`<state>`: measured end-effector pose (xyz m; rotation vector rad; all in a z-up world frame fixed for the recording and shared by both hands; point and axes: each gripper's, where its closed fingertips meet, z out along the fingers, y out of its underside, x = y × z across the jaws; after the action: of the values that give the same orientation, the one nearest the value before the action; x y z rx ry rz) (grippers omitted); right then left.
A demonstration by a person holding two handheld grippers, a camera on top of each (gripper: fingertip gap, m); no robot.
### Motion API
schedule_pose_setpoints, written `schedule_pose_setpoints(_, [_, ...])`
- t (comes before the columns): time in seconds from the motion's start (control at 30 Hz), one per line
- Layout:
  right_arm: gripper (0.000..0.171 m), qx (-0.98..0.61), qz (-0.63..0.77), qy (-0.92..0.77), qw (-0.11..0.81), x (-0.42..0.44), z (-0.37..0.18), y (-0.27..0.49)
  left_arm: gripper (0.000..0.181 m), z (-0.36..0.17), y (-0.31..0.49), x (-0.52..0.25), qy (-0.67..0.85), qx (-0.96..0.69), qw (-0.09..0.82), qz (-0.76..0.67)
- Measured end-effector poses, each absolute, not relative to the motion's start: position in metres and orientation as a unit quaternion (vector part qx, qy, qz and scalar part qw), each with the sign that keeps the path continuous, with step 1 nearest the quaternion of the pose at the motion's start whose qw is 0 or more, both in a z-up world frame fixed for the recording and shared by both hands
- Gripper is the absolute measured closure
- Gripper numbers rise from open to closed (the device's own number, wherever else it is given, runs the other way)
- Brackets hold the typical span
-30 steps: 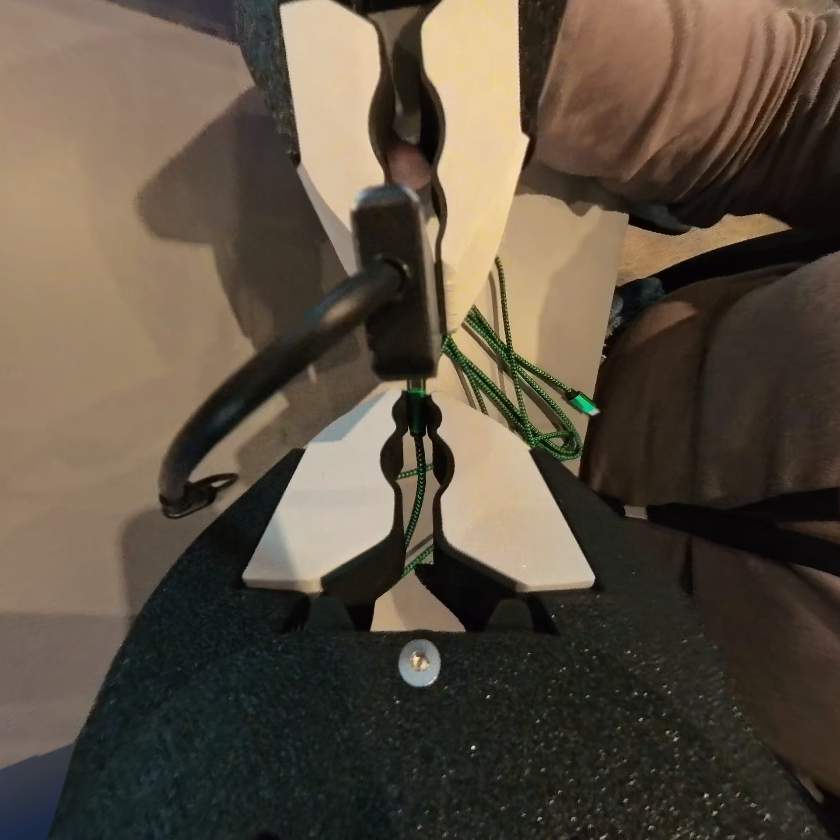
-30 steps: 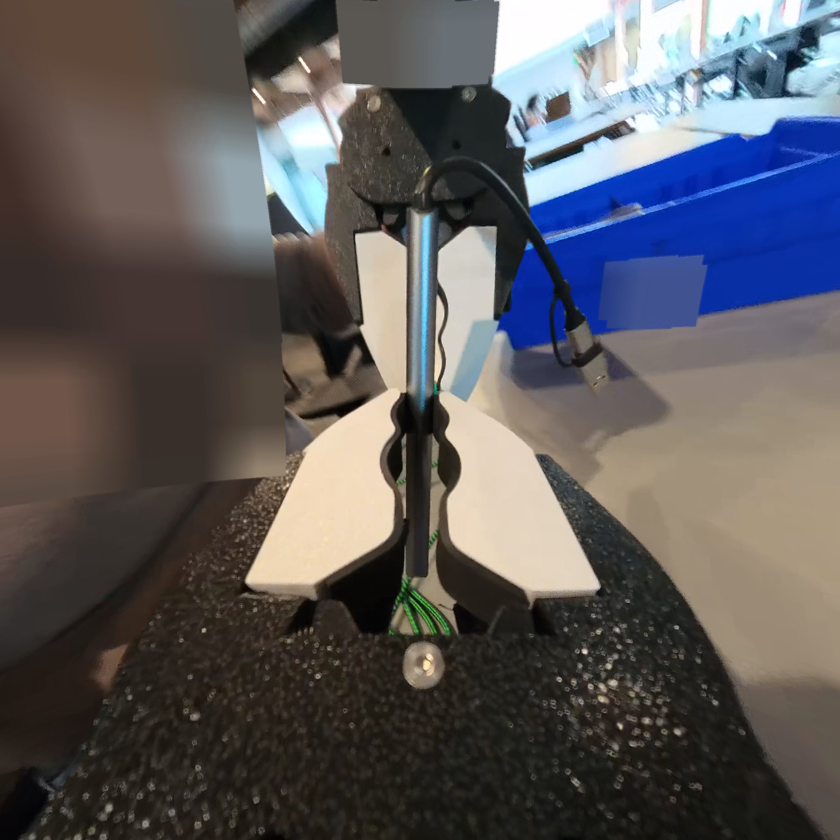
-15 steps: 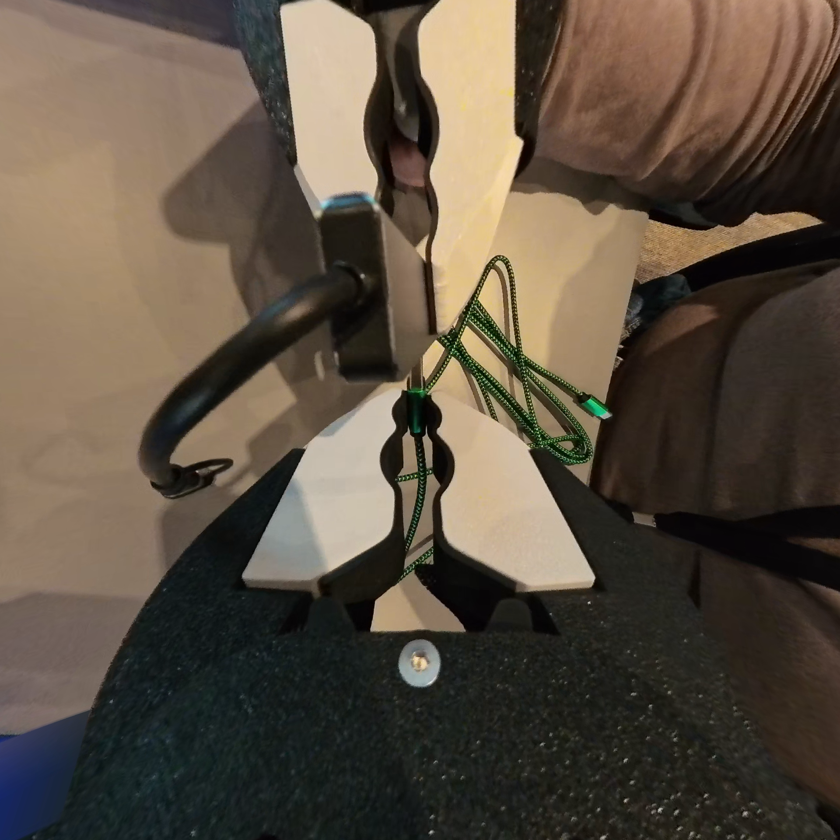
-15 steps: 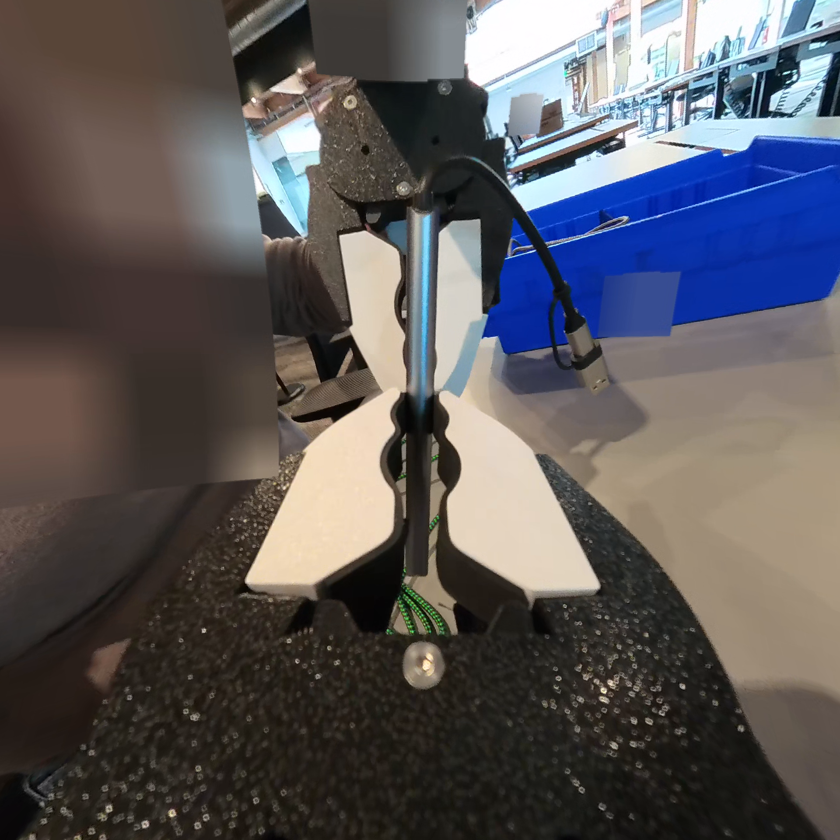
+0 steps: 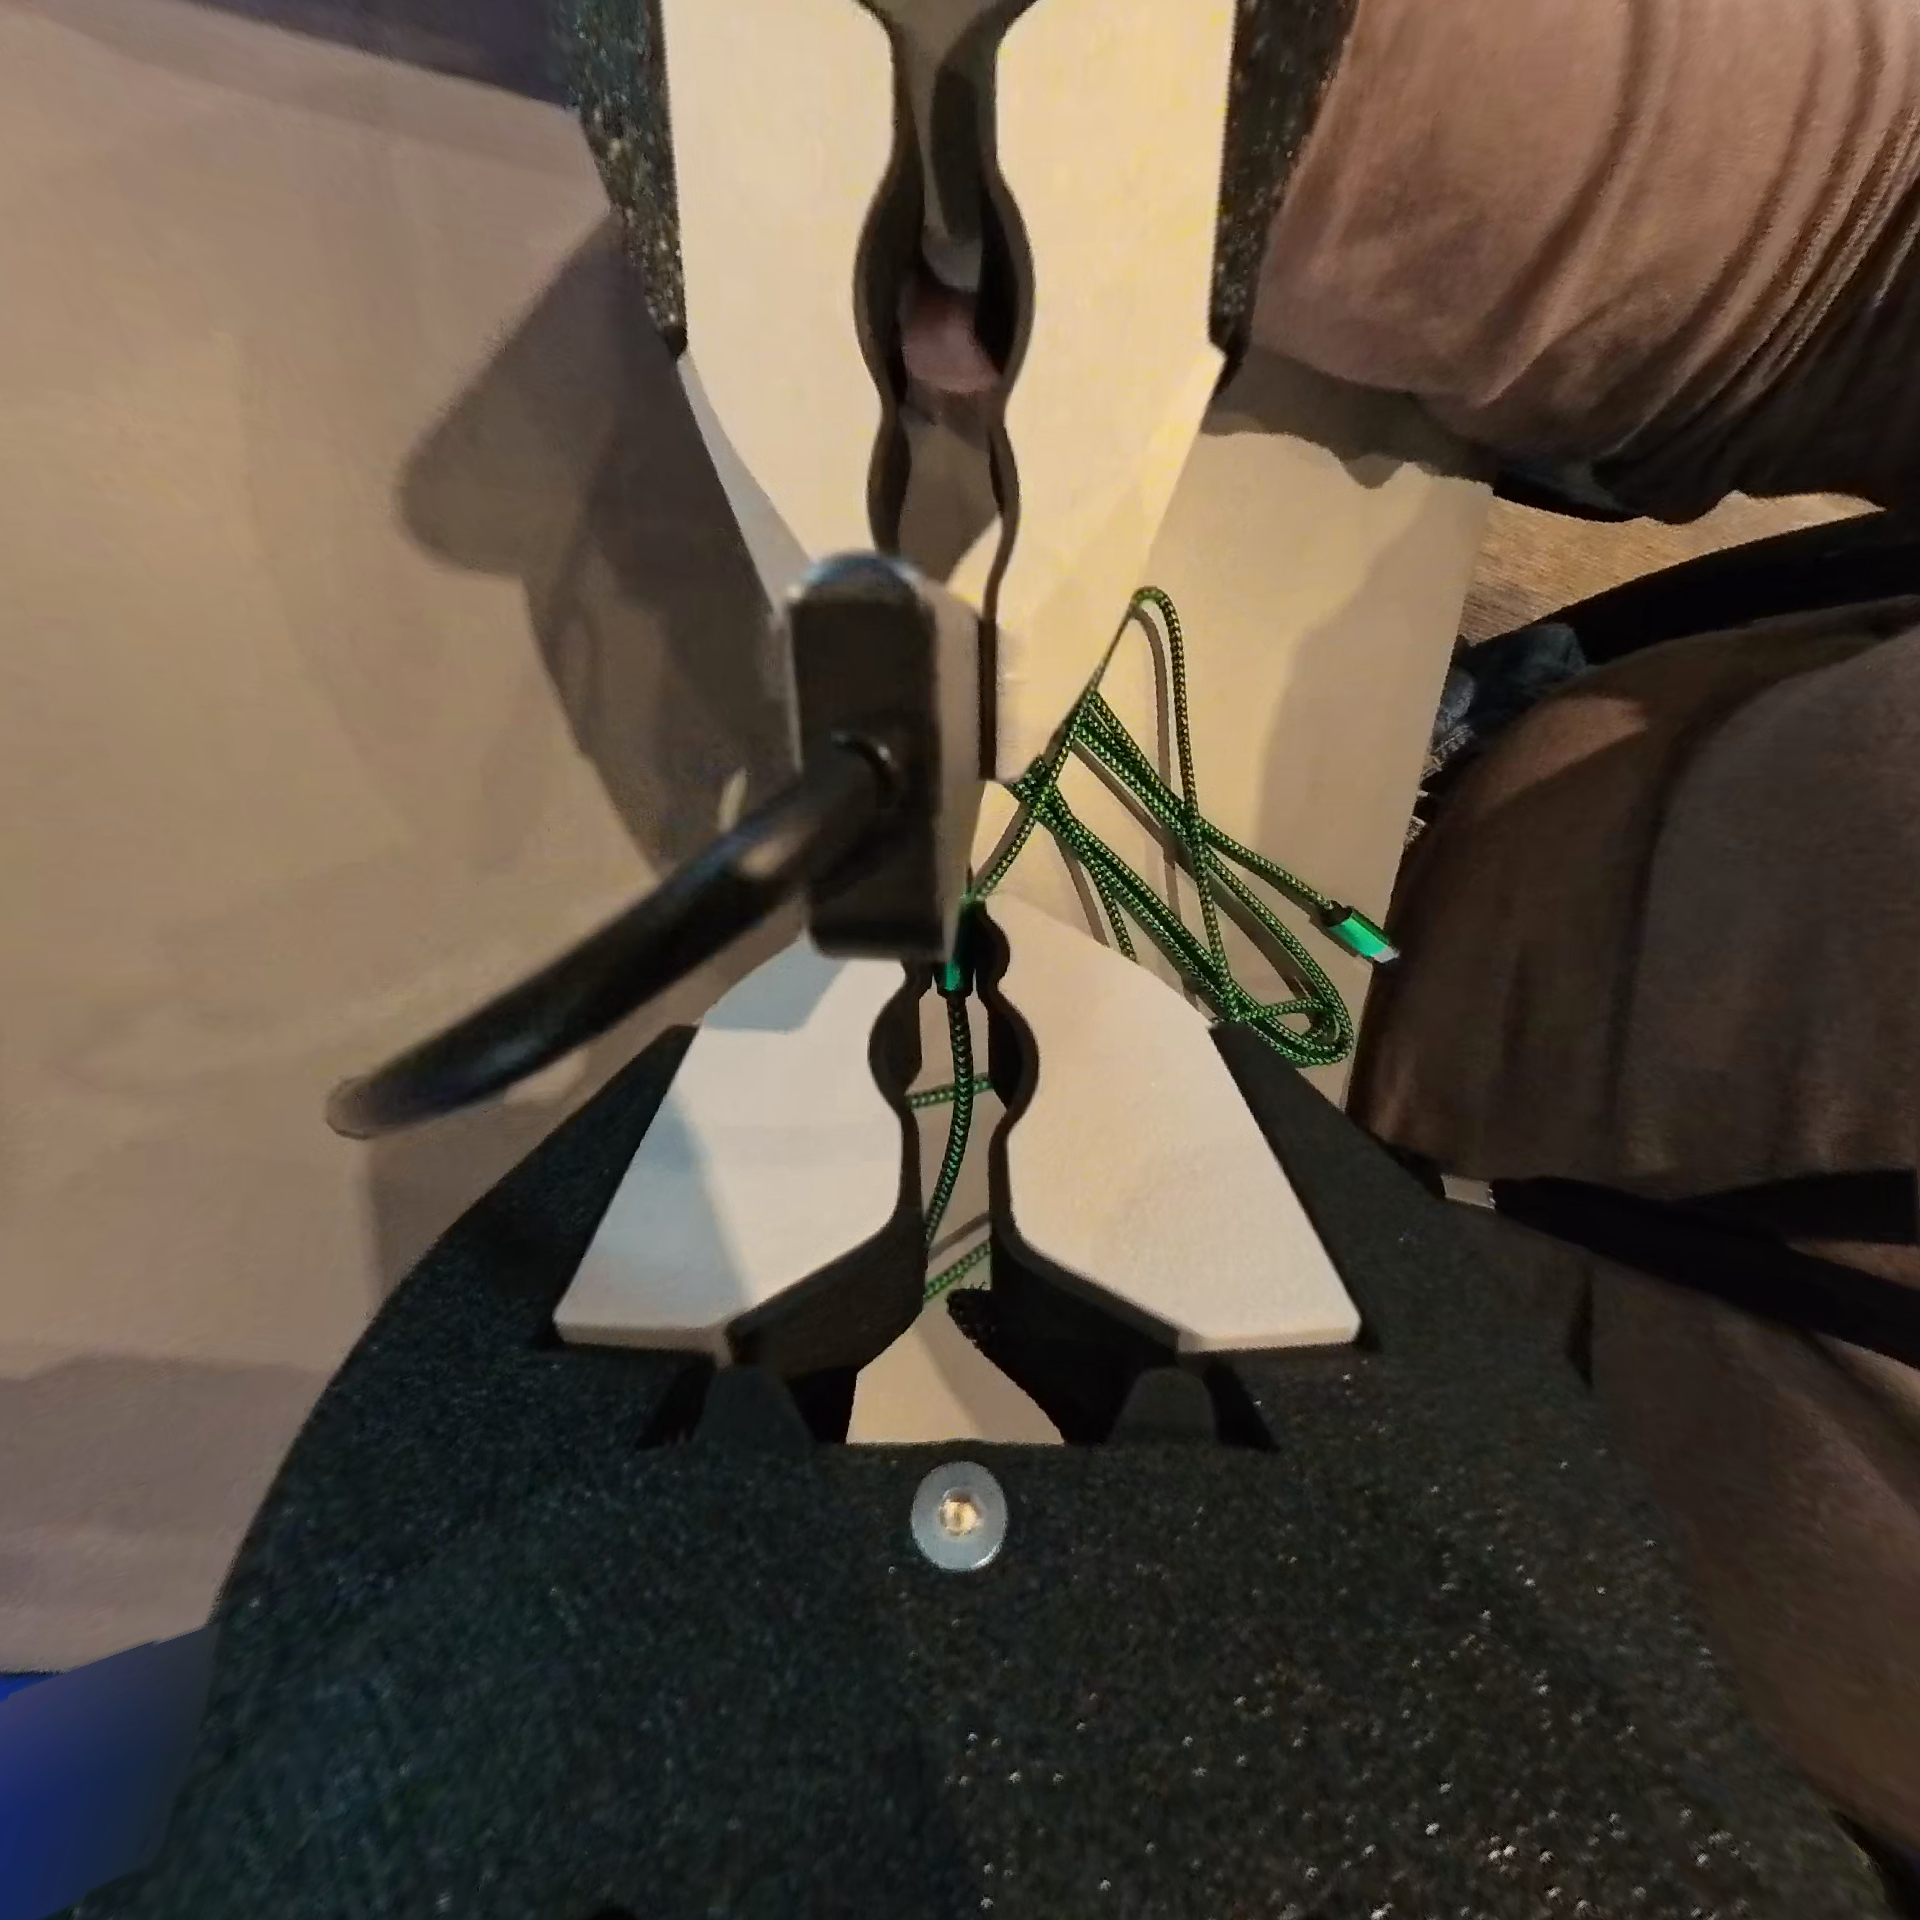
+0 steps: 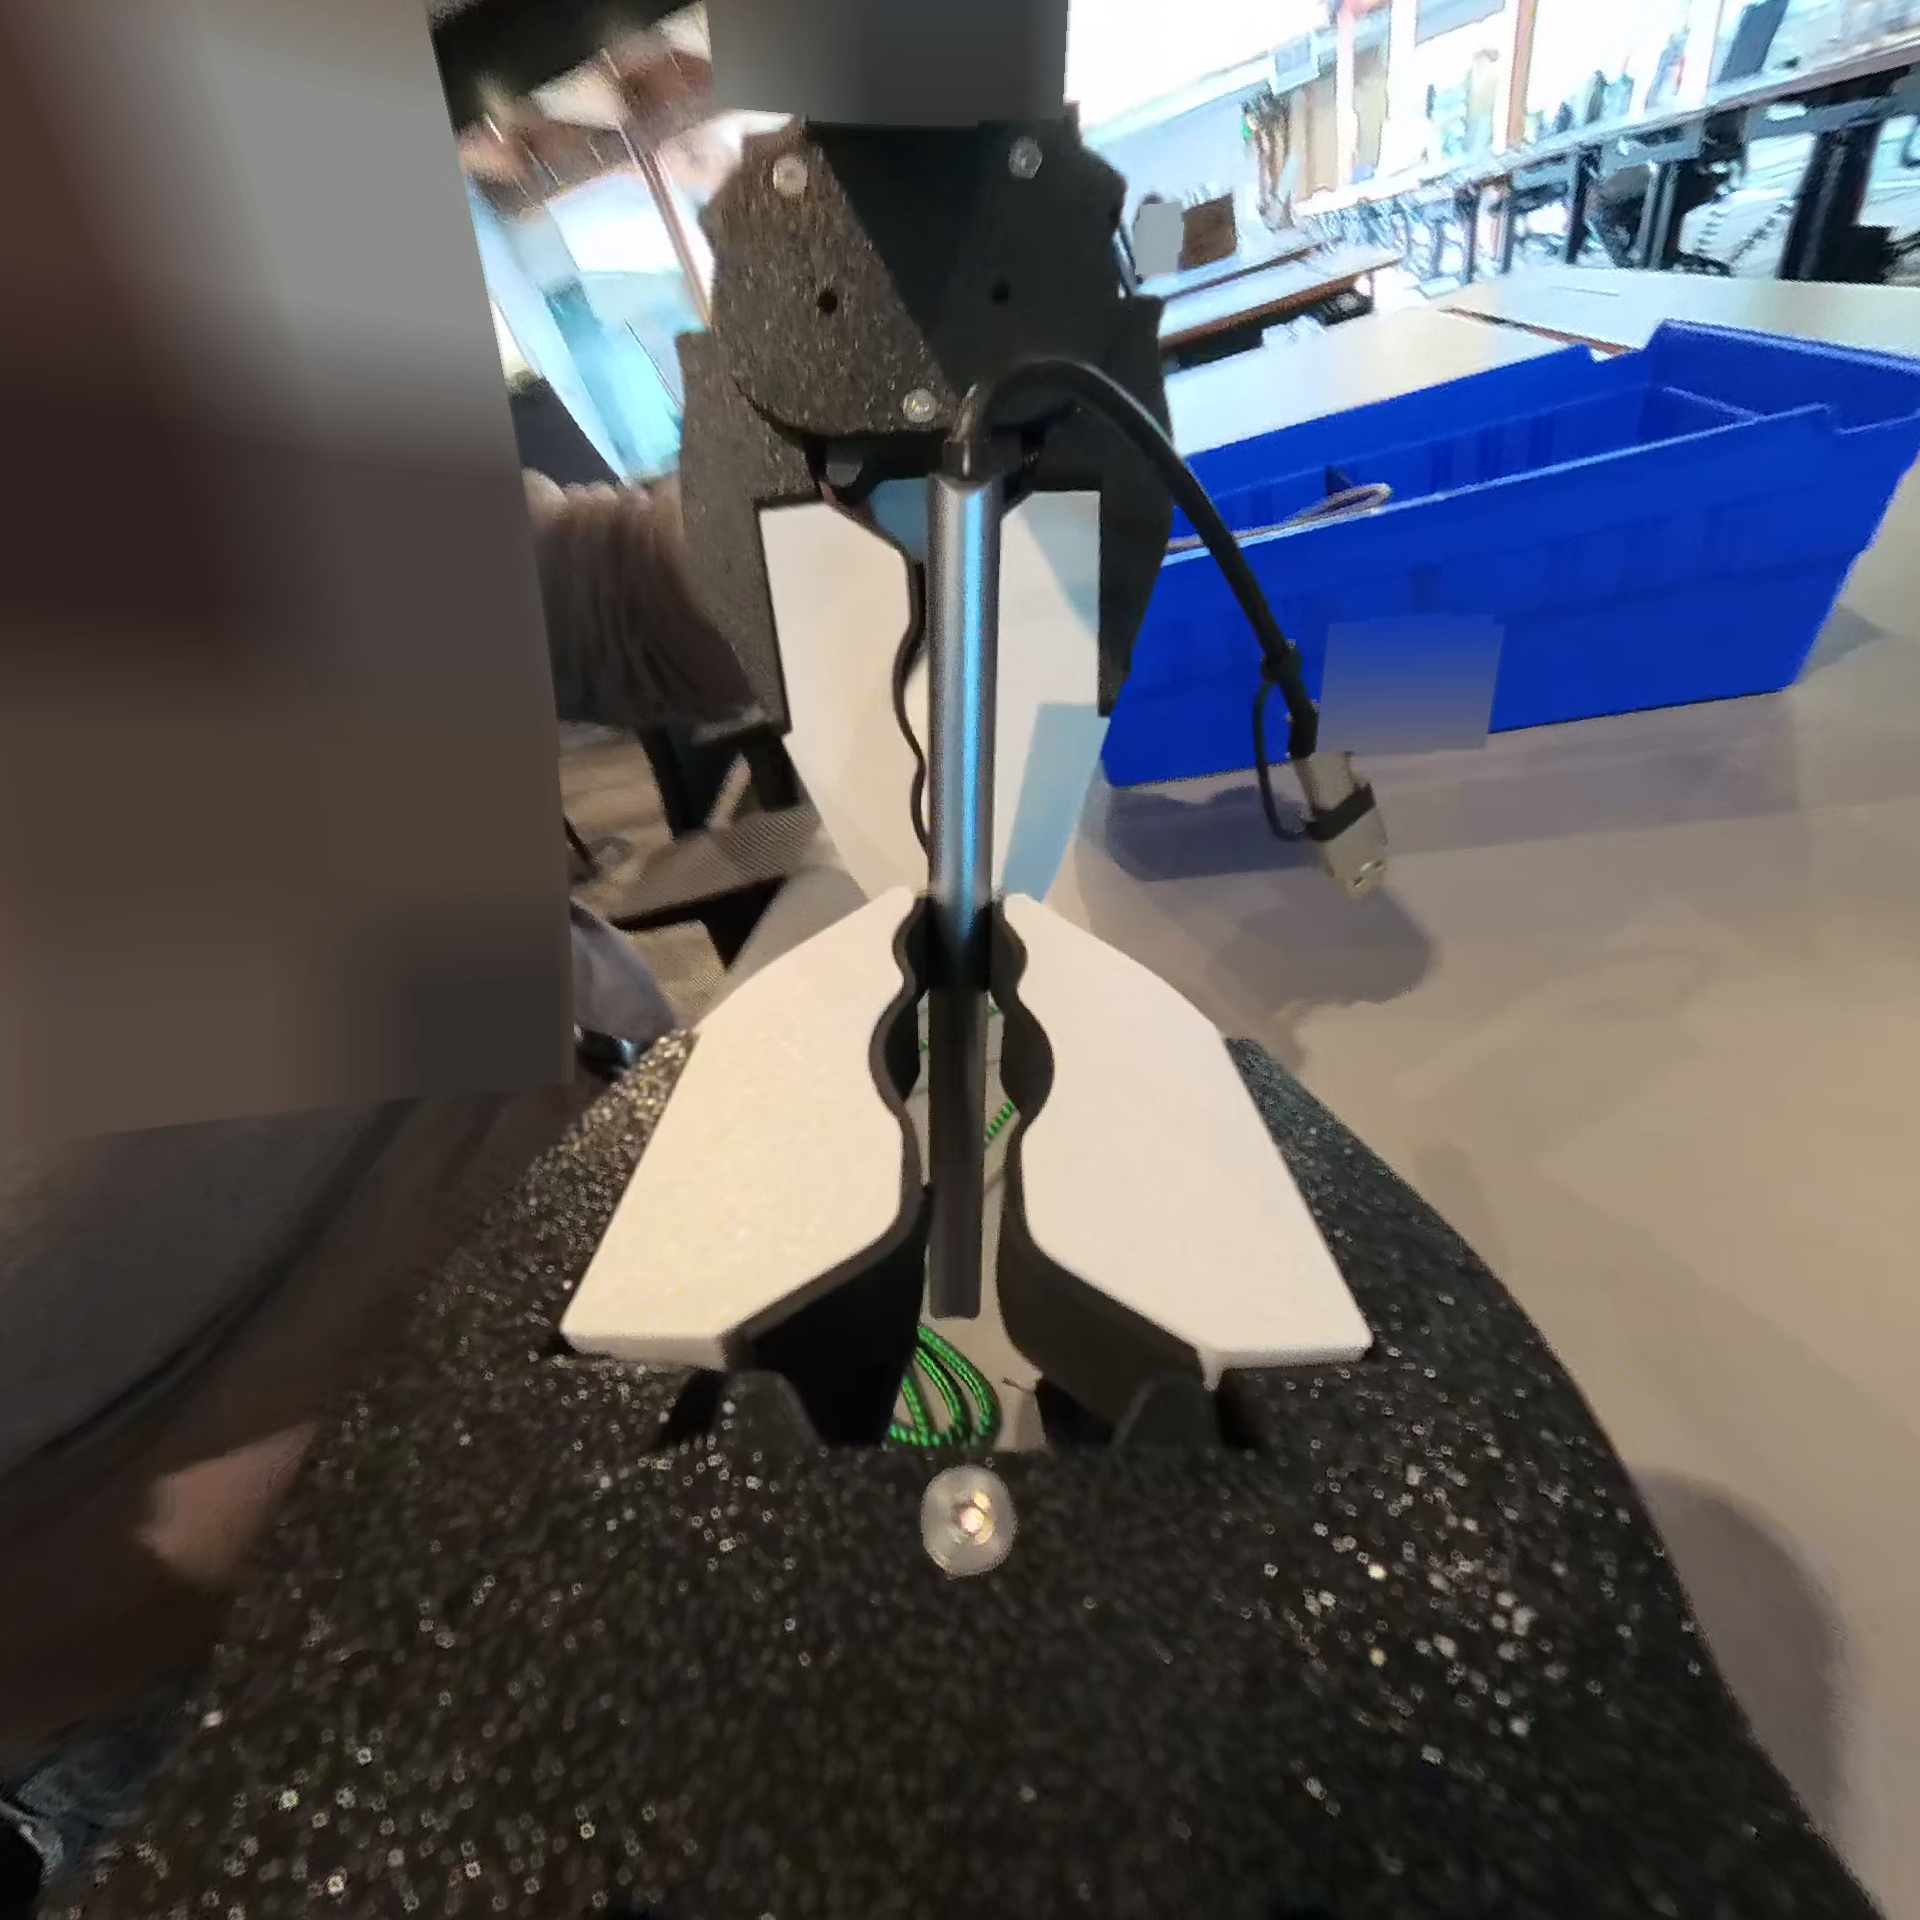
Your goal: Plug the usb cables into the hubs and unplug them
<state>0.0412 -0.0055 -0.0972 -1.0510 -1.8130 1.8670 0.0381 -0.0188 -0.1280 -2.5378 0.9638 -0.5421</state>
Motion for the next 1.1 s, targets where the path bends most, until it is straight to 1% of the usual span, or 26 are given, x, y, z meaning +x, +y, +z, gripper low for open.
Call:
schedule_pose_setpoints(0.03, [0.162, -0.371, 0.650, -0.641, 0.170, 0.041, -0.098, -0.006, 0.174, -0.129, -0.019, 0.038, 0.339, -0.903, 0.182, -0.192])
schedule_pose_setpoints(0.2, [0.162, -0.377, 0.621, -0.666, 0.172, 0.039, -0.108, -0.010, 0.174, -0.136, -0.020, 0.038, 0.348, -0.908, 0.160, -0.172])
schedule_pose_setpoints(0.33, [0.162, -0.380, 0.619, -0.665, 0.175, 0.038, -0.107, -0.009, 0.175, -0.136, -0.016, 0.037, 0.358, -0.905, 0.172, -0.154])
schedule_pose_setpoints(0.5, [0.161, -0.384, 0.588, -0.686, 0.189, 0.036, -0.115, -0.012, 0.175, -0.143, -0.017, 0.033, 0.382, -0.904, 0.153, -0.114])
schedule_pose_setpoints(0.7, [0.162, -0.397, 0.617, -0.652, 0.191, 0.031, -0.107, -0.007, 0.173, -0.139, -0.013, 0.034, 0.354, -0.900, 0.177, -0.184])
schedule_pose_setpoints(0.73, [0.162, -0.398, 0.628, -0.641, 0.189, 0.029, -0.104, -0.007, 0.173, -0.136, -0.011, 0.036, 0.339, -0.898, 0.191, -0.206])
schedule_pose_setpoints(0.77, [0.162, -0.396, 0.641, -0.630, 0.189, 0.029, -0.100, -0.006, 0.164, -0.133, -0.009, 0.038, 0.323, -0.895, 0.209, -0.228])
schedule_pose_setpoints(0.87, [0.163, -0.393, 0.657, -0.610, 0.204, 0.029, -0.090, -0.001, 0.128, -0.128, -0.007, 0.033, 0.302, -0.886, 0.250, -0.246])
schedule_pose_setpoints(0.9, [0.163, -0.393, 0.661, -0.604, 0.207, 0.030, -0.088, 0.001, 0.126, -0.126, -0.006, 0.031, 0.300, -0.881, 0.272, -0.245])
schedule_pose_setpoints(0.97, [0.163, -0.392, 0.677, -0.587, 0.211, 0.032, -0.084, 0.005, 0.133, -0.120, -0.003, 0.028, 0.301, -0.863, 0.320, -0.251])
schedule_pose_setpoints(1.03, [0.162, -0.392, 0.685, -0.575, 0.217, 0.031, -0.080, 0.008, 0.135, -0.111, 0.000, 0.027, 0.290, -0.845, 0.363, -0.266])
schedule_pose_setpoints(1.1, [0.162, -0.390, 0.689, -0.565, 0.233, 0.030, -0.076, 0.009, 0.141, -0.098, 0.002, 0.029, 0.284, -0.818, 0.405, -0.295])
